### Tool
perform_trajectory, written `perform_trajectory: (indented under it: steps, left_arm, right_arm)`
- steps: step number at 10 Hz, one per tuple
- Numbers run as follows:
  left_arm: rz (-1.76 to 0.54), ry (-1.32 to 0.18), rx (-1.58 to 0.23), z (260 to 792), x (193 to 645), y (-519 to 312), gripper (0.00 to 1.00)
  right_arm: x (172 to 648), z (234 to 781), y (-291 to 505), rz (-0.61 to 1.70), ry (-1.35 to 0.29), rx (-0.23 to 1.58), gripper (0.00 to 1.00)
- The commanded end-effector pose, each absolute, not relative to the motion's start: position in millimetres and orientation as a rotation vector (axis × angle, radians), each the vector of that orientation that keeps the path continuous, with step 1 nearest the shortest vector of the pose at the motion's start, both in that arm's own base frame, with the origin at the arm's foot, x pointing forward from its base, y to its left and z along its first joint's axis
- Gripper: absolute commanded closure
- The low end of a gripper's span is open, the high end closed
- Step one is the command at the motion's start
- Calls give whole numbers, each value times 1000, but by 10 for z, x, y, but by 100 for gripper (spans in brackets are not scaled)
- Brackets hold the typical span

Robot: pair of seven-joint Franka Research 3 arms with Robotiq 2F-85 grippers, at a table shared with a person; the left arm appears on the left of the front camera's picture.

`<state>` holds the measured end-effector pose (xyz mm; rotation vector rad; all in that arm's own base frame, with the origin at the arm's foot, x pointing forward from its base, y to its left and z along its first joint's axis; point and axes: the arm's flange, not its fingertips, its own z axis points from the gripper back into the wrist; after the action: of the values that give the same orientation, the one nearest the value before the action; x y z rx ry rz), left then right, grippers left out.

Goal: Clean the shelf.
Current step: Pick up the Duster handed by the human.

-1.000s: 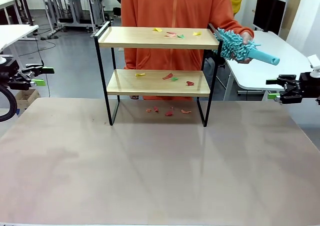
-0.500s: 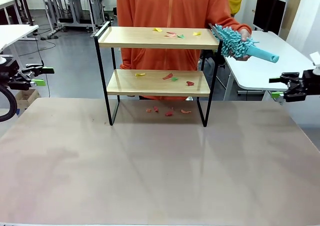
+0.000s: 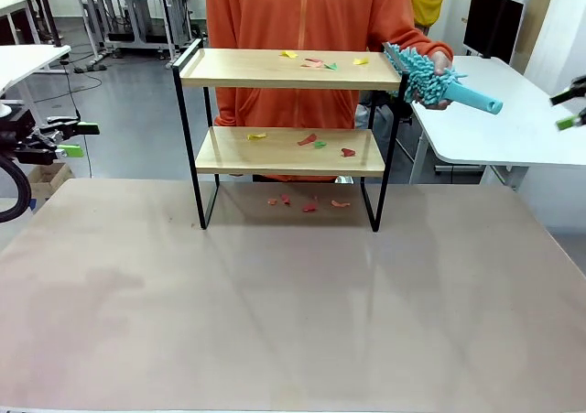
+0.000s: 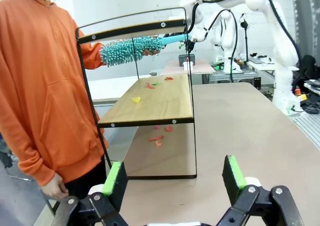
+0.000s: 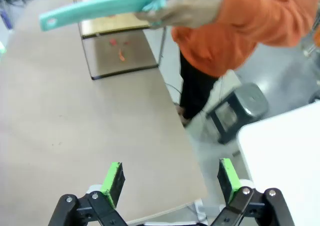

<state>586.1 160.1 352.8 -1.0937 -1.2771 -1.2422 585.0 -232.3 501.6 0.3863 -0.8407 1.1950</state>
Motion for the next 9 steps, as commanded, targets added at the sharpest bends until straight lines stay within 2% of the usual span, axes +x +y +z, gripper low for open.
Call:
perform_trajectory:
  steps: [1, 3, 5, 6, 9]
  left_arm:
    - [-1245, -1277, -1093, 3541, 5857, 1605, 0]
    - [-1245, -1277, -1093, 3541, 5857, 1605, 0]
    - [-1245, -1277, -1093, 3541, 5857, 1605, 0]
    - [-1245, -1277, -1093, 3541, 5857, 1605, 0]
    - [-1245, -1277, -1093, 3541, 5857, 1605, 0]
  right_arm:
    - [5887, 5409, -2073, 1105, -641, 290, 0]
    - [5866, 5817, -1772, 965, -482, 151, 0]
    - [5871, 5987, -1565, 875, -489, 76, 0]
    - [5900, 5958, -1837, 978, -548, 98, 0]
    - [5900, 5958, -1837, 978, -548, 98, 0]
